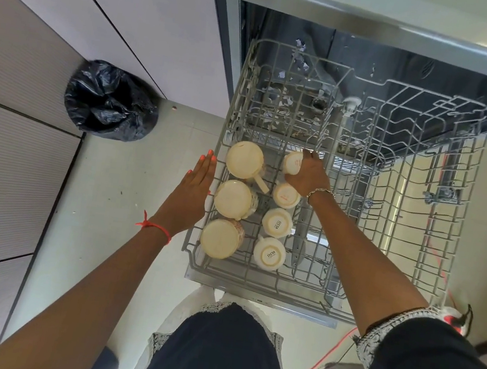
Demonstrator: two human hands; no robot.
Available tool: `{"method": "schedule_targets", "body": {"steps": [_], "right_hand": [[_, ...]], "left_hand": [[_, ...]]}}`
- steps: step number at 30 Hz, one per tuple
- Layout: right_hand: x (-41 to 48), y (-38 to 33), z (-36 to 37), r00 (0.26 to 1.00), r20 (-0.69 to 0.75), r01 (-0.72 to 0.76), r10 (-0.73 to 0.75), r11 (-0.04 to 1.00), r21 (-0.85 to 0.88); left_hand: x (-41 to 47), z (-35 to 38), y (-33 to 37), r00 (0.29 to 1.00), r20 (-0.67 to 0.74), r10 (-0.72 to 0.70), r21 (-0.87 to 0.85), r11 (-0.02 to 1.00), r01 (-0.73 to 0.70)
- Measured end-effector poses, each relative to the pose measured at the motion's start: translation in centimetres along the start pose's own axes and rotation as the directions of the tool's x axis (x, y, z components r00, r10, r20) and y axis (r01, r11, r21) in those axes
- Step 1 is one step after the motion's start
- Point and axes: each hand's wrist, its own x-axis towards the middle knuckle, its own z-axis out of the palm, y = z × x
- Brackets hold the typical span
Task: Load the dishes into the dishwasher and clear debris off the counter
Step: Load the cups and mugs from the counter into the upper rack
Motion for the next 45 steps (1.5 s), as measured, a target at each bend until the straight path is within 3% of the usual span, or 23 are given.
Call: {"method": "schedule_targets", "body": {"steps": [7,19,24,35,45], "right_hand": [[0.1,0.2,-0.3,1.0,0.005,-0.01,0.01,0.998,0.068],[-0.3,0.0,-0.5,0.999,-0.031,-0.029,0.03,0.999,0.016],[-0.1,0.3,-0.8,0.998,0.03,-0.064,0.063,0.997,0.04],[-0.3,-0.3,0.3,0.996,-0.09,-0.03,0.025,0.998,-0.051],[0.5,0.2,0.7,0.999,-0.012,-0.042,0.043,0.998,0.046]], "left_hand": [[0.0,0.0,0.2,1.0,-0.02,-0.008,-0.012,1.0,0.008],[-0.1,-0.2,0.6,0.999,0.0,-0.052,0.008,0.999,0.052],[-0.1,-0.3,0.9,0.998,0.002,-0.067,0.017,0.998,0.067],[-0.1,-0.4,1.0,0.998,-0.009,-0.063,0.012,0.998,0.063],[-0.1,-0.4,1.1,0.998,-0.015,-0.067,0.03,0.997,0.068]]}}
